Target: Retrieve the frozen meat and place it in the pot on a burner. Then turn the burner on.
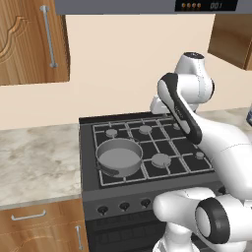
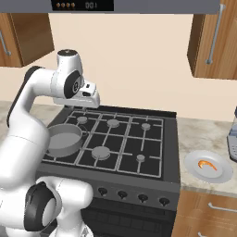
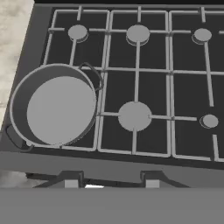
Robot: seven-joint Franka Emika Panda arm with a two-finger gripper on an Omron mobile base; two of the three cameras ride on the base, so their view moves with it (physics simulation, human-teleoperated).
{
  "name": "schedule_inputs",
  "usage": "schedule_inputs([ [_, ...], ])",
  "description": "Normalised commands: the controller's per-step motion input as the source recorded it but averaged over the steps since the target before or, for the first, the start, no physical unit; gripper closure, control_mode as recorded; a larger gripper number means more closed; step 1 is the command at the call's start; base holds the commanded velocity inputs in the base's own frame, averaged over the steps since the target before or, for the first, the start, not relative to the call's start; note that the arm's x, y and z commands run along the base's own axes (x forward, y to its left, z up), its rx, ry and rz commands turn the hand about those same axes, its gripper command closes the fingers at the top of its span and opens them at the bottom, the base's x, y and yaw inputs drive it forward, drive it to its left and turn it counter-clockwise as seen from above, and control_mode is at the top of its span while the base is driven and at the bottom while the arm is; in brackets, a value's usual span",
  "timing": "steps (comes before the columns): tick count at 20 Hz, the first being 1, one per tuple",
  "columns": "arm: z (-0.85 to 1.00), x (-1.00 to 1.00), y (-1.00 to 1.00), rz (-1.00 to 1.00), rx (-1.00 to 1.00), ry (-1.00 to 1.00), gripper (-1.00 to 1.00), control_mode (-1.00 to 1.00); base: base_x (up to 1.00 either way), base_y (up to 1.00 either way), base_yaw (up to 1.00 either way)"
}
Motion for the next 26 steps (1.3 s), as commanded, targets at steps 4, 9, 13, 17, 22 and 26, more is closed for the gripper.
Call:
schedule_inputs([
  [4, 0.0, 0.0, 0.0, -0.04, 0.0, 0.0, -1.0, -1.0, 0.0, 0.0, 0.0],
  [9, 0.0, 0.0, -0.18, -0.08, 0.0, 0.0, -1.0, -1.0, 0.0, 0.0, 0.0],
  [13, 0.0, 0.06, -0.42, -0.15, 0.0, 0.09, -1.0, -1.0, 0.0, 0.0, 0.0],
  [17, -0.03, 0.08, -0.47, -0.16, 0.0, 0.07, -1.0, -1.0, 0.0, 0.0, 0.0],
  [22, -0.24, 0.06, -0.3, -0.25, 0.0, 0.04, -1.0, -1.0, 0.0, 0.0, 0.0],
  [26, -0.35, 0.18, -0.46, -0.3, 0.0, 0.02, -1.0, -1.0, 0.0, 0.0, 0.0],
])
